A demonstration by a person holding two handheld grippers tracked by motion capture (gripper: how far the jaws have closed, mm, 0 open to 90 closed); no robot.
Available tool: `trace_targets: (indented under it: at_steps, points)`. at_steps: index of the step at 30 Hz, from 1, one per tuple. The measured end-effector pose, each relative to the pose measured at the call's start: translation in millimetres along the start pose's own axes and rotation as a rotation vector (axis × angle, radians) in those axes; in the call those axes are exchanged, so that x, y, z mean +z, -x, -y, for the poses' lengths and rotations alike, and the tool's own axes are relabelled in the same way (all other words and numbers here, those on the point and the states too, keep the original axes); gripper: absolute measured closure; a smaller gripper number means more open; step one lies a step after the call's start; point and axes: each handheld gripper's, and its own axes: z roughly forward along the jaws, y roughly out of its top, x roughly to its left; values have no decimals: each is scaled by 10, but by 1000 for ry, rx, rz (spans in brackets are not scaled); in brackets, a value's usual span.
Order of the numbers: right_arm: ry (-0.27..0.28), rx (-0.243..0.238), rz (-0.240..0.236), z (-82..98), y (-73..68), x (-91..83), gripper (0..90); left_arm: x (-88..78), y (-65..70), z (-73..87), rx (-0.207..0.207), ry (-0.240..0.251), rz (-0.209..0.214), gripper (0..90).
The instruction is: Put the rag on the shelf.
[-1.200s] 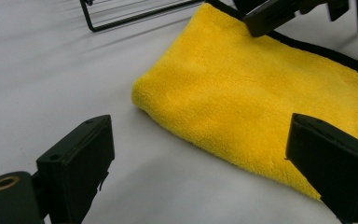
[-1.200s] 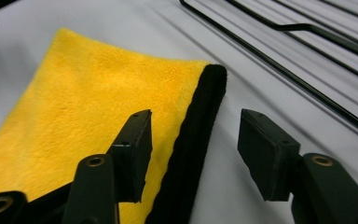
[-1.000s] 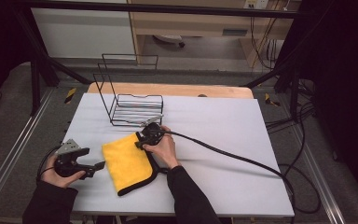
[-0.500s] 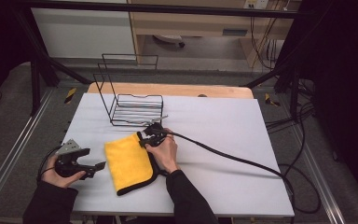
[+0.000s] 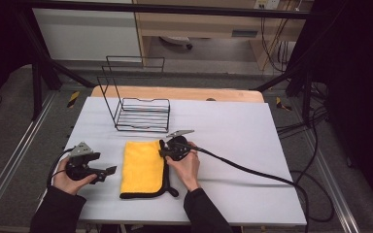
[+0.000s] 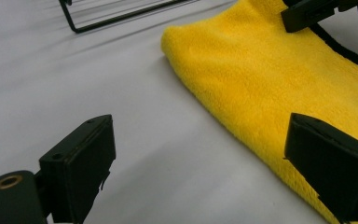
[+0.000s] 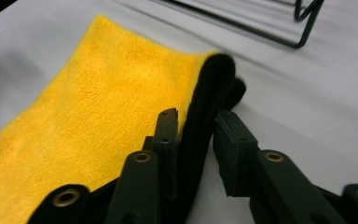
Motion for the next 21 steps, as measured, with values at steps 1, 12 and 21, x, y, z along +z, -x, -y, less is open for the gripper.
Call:
trace_targets:
  at_steps: [1,12,21]
  points:
    - [12,-21,1,-5,15,-26,674,28,0,-38,-1,1,1,88]
    - [78,-105,-9,-84,232,-229,305,465,-78,-376,-77,-30,-22,280]
    - [43,-89,-9,-80,304,-92,291,688,-94,-350,-83,-66,-37,502]
